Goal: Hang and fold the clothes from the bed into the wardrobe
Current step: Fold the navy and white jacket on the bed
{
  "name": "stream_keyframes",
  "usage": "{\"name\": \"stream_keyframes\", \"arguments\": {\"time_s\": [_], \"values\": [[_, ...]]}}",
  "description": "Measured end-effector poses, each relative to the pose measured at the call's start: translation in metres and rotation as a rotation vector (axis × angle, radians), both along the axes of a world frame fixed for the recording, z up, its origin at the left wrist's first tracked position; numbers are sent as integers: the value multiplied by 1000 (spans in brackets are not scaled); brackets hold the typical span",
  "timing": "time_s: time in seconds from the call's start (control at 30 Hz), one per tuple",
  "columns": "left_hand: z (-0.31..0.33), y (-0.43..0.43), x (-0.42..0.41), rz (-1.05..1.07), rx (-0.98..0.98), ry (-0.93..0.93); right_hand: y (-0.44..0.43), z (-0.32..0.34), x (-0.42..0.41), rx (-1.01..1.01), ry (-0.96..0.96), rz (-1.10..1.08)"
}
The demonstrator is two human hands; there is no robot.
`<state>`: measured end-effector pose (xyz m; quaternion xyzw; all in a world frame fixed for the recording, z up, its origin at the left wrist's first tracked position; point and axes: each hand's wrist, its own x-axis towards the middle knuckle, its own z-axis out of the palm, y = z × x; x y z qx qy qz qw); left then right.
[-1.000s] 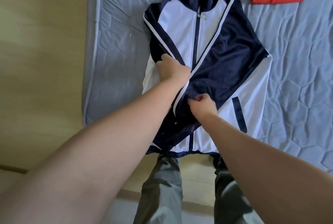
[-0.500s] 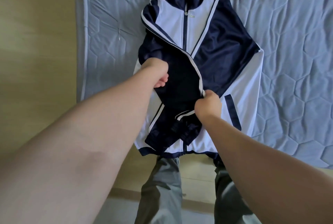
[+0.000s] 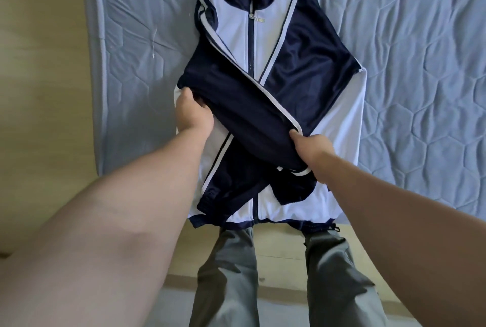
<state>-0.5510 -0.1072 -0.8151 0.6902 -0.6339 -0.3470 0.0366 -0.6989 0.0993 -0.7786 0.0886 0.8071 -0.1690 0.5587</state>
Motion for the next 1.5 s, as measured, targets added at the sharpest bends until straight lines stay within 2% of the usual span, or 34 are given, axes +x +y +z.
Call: {"name": "stream_keyframes", "arguments": {"time_s": [0.07, 0.13, 0.2, 0.23, 0.3, 0.33, 0.4, 0.5, 0.57, 0.6, 0.67, 0.77, 0.9, 1.03, 1.1, 1.17, 1.2, 1.27, 1.37, 1.43, 1.5], "values": [[0, 0, -1, 39, -33, 30, 2, -1, 2, 68, -70, 112], [0, -4, -2, 59, -12, 20, -2, 4, 1, 111, -253, 66], [4, -10, -3, 235, 76, 107, -9, 10, -3, 136, -422, 53], [7, -14, -4, 369, 137, 193, -12, 11, -5, 125, -447, 71], [19, -24, -5, 651, 301, 349, -18, 7, -8, 74, -333, 207], [23, -31, -4, 777, 353, 417, -19, 5, -10, 69, -230, 364], [26, -45, -5, 824, 366, 374, -21, 5, -10, 75, -54, 638], [28, -60, -13, 535, 292, -64, -15, -1, -11, 73, 75, 794], [27, -64, -24, 289, 125, -338, -12, -4, -9, 102, 149, 774], [27, -64, -32, 159, 22, -416, -12, -4, -7, 115, 176, 757], [22, -66, -49, -99, -129, -394, -13, -5, -3, 128, 219, 703], [10, -72, -71, -380, -185, -274, -15, -10, 3, 129, 234, 681], [9, -83, -84, -671, -194, -372, -15, -17, 6, 163, 284, 669], [12, -96, -86, -780, -175, -515, -14, -20, 8, 151, 342, 680], [17, -99, -88, -744, -171, -572, -14, -20, 10, 140, 327, 658], [22, -101, -91, -733, -256, -597, -13, -19, 9, 128, 286, 635], [25, -102, -92, -794, -346, -601, -12, -18, 8, 123, 273, 632], [27, -108, -97, -1051, -498, -579, -11, -17, 7, 110, 259, 635], [28, -116, -112, -1379, -478, -592, -9, -15, 5, 98, 254, 642], [28, -118, -124, -1393, -427, -653, -7, -15, 4, 94, 250, 646], [26, -118, -133, -1231, -378, -654, -2, -16, 3, 101, 245, 640]]}}
